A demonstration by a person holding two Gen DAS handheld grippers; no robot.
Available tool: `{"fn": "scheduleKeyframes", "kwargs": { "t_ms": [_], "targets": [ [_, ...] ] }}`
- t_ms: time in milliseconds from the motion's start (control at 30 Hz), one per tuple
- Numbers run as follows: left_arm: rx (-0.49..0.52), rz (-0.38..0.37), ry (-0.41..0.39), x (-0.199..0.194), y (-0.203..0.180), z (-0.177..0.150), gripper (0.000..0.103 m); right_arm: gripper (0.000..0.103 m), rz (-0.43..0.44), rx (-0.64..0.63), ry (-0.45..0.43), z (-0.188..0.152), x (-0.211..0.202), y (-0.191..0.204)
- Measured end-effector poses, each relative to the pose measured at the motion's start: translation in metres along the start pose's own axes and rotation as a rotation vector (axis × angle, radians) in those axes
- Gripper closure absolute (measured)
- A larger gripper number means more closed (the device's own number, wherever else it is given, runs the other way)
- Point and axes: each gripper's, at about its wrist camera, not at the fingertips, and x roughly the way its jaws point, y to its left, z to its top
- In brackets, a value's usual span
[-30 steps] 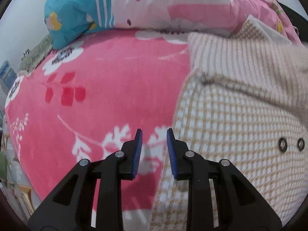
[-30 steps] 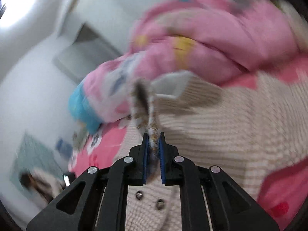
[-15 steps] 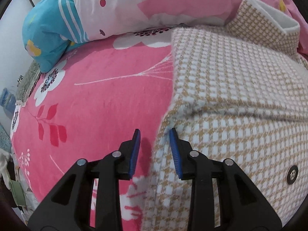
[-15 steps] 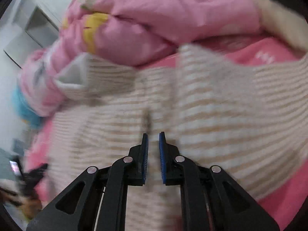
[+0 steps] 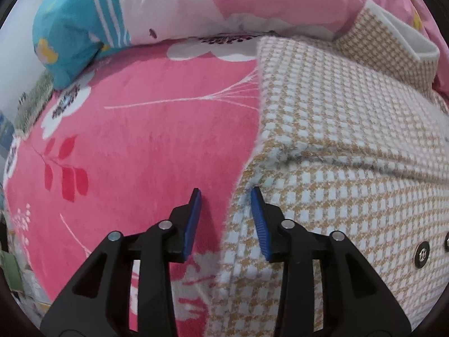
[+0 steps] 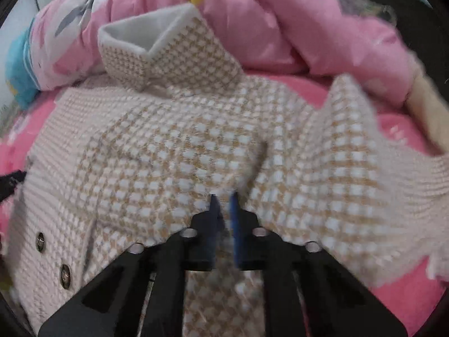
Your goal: Fold large clothes
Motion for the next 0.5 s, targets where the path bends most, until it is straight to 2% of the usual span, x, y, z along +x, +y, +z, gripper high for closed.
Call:
{"fn": "scheduleKeyframes", "kwargs": {
  "t_ms": [100,167,233,333,433,500],
  "targets": [
    [-0.003,-0.010,-0.004,0.000,0.003,-0.001,0.064,0.096,-0.030,-0.010,0.018,-0.015,0.003,-0.003],
    [-0.008,-0.016,-0.012,-0.002,0.003,-0.002,0.064,0.096,-0.003,0.032,0.036,-0.018,0.014,-0.013],
    [-0.011,-0.033,-0.020,-0.008,0.005,-0.001,0.065,0.095,0.013,0.052,0.012,-0.013,0.004,-0.018],
    [-0.018,-0.079,-0.077,-0.035,0.010,-0.001,0.065,0.090,-0.020,0.039,-0.060,-0.004,-0.023,-0.019],
    [-0.018,-0.105,-0.138,-0.061,0.007,0.007,0.060,0.072,0.000,0.002,-0.111,0.008,-0.035,-0.007],
    [-0.024,-0.130,-0.156,-0.071,0.000,0.013,0.054,0.059,0.023,-0.024,-0.101,0.013,-0.028,0.003]
  ]
}}
